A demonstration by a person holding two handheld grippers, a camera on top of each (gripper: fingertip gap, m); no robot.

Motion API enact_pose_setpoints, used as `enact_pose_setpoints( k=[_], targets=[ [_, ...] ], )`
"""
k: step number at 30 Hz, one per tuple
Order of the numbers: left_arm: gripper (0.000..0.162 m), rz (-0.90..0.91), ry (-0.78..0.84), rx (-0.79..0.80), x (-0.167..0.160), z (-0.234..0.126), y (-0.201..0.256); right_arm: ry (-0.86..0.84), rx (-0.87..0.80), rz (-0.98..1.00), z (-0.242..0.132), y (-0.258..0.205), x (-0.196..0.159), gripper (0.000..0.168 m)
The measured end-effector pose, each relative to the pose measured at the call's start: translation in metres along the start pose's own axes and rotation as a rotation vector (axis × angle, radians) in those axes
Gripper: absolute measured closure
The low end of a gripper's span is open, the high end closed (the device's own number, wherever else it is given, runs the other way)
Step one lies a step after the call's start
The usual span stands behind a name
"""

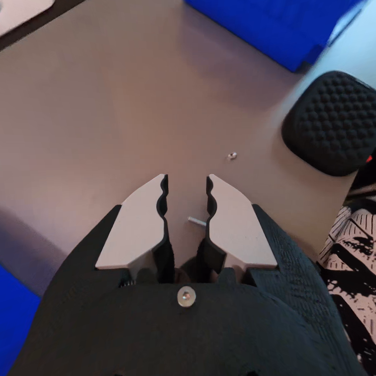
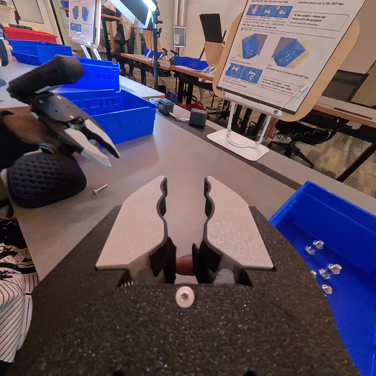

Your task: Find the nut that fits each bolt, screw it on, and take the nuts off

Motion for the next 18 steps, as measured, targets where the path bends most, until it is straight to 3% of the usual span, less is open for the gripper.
enact_pose_setpoints(
  k=[3,7,14,18],
  targets=[
    [0.126,-0.112,0.012,0.026,-0.023,-0.014,-0.009,-0.015,0.002,0.01,0.003,0.002,-0.003,0.133],
    [0.128,-0.126,-0.06,0.055,-0.04,-0.018,-0.008,-0.025,0.018,0.012,0.009,-0.001,-0.005,0.133],
    [0.131,-0.068,-0.306,0.011,-0.07,0.006,0.027,-0.056,0.016,-0.019,0.014,-0.005,-0.008,0.132],
    [0.135,-0.107,-0.288,0.028,-0.066,0.016,0.026,-0.041,0.014,-0.019,0.011,-0.005,-0.006,0.132]
  ],
)
Point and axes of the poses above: each gripper's, where its closed fingertips meet, z out along the fingers, x out of its top, y = z × x across the jaws, the point moved 4 cm from there along -z, back along the fingers, and after that the axes turned 1 degree about -z, right-handed, at the moved point
